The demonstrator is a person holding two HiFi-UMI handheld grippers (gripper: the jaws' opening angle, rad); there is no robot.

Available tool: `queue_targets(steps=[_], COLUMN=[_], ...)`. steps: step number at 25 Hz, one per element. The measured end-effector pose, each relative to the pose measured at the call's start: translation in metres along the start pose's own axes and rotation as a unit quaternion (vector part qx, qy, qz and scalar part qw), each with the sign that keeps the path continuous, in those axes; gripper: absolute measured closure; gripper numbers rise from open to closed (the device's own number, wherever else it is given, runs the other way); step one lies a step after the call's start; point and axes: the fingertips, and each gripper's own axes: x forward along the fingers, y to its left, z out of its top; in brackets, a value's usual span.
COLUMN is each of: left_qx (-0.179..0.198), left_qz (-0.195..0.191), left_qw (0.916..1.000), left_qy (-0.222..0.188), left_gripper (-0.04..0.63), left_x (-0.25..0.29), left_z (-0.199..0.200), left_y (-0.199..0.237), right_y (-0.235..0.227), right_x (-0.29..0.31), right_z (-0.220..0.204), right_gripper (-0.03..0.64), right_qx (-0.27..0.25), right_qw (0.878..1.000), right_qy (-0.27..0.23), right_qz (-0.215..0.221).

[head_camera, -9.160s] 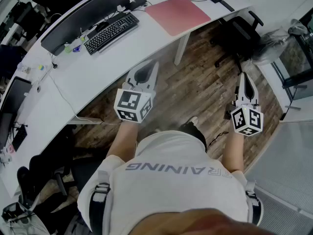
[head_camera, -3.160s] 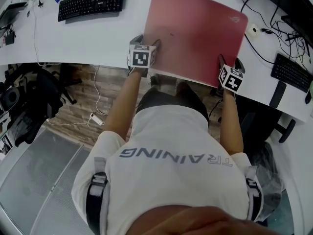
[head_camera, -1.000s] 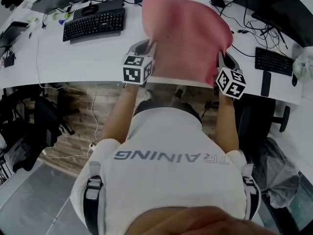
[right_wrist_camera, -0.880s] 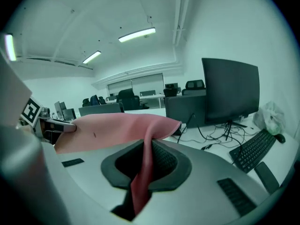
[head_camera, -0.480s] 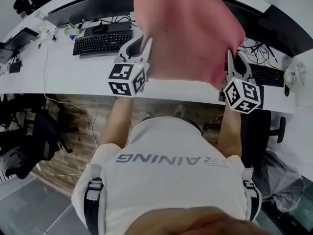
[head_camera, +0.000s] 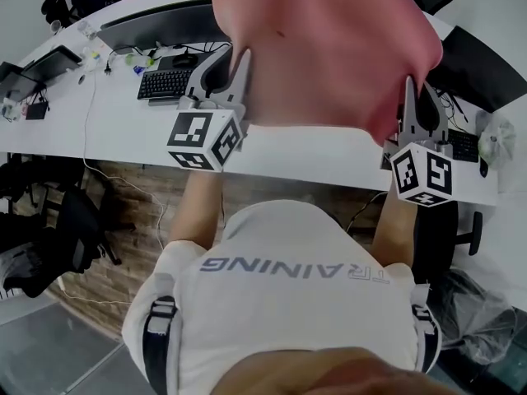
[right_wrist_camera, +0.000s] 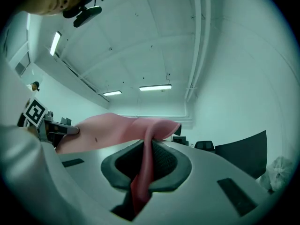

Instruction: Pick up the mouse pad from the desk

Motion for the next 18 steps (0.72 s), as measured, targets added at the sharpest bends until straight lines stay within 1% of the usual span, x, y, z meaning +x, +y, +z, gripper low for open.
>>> queue_targets(steps=[3, 11, 18], left_qx=[-0.002, -0.002, -0.004], left_qz=[0.001, 0.002, 0.003], left_qw=[1.0, 1.0, 1.0], left_qy=[-0.005, 0.004, 0.003], left_gripper=[0.515, 0.515, 0.515], left_x=[-0.005, -0.01, -0.013], left_z=[0.003, -0.005, -0.003], left_y=[0.003, 0.008, 0.011], right_y=[0.003, 0.01, 0.015], right_x=[0.0, 0.002, 0.002], right_z=[0.004, -0.012, -0.008], right_gripper=[0.56, 0.56, 0.56], right_qx=[-0.003, 0.006, 0.005], right_qw=[1.0, 1.0, 1.0], right_qy=[-0.006, 0.008, 0.007], right_qz=[-0.001, 0.001, 0.004])
